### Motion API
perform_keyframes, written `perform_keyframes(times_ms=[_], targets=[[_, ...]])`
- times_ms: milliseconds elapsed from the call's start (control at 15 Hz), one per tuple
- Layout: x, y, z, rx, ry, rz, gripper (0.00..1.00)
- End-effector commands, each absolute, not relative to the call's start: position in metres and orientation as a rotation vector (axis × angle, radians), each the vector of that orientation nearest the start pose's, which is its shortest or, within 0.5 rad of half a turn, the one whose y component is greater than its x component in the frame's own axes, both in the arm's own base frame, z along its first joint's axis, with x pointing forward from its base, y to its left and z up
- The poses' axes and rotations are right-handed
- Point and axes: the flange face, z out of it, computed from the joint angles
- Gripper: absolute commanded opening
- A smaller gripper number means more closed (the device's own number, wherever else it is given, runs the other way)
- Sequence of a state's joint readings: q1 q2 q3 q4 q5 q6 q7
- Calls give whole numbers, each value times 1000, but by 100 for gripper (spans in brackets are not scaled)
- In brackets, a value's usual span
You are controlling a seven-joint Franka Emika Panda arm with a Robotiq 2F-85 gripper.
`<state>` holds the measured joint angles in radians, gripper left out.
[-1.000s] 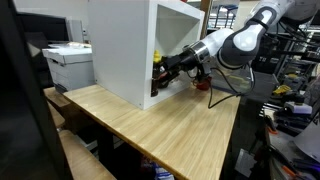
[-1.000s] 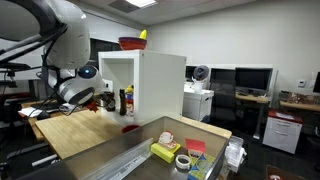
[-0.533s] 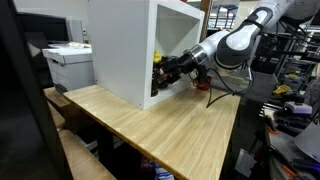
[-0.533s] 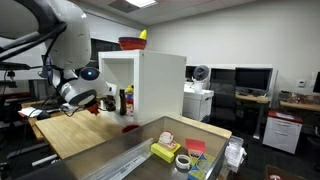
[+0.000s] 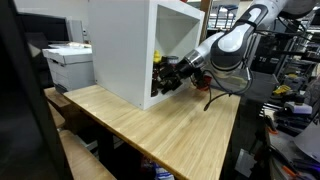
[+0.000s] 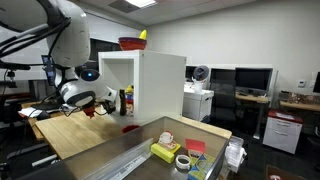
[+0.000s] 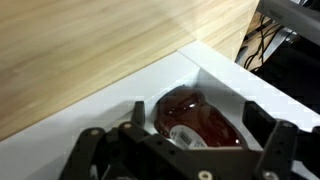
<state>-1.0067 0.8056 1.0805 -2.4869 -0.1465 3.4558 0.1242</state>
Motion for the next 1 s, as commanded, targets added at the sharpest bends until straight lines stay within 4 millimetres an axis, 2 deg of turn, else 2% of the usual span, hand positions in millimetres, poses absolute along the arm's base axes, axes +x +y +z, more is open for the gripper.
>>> perform_keyframes(times_ms=[0, 600, 933], targets=[[504, 76, 221, -2382, 445, -624, 100], [502, 89, 217, -2346, 787, -509, 100], [499, 88, 211, -2359, 924, -491, 100]])
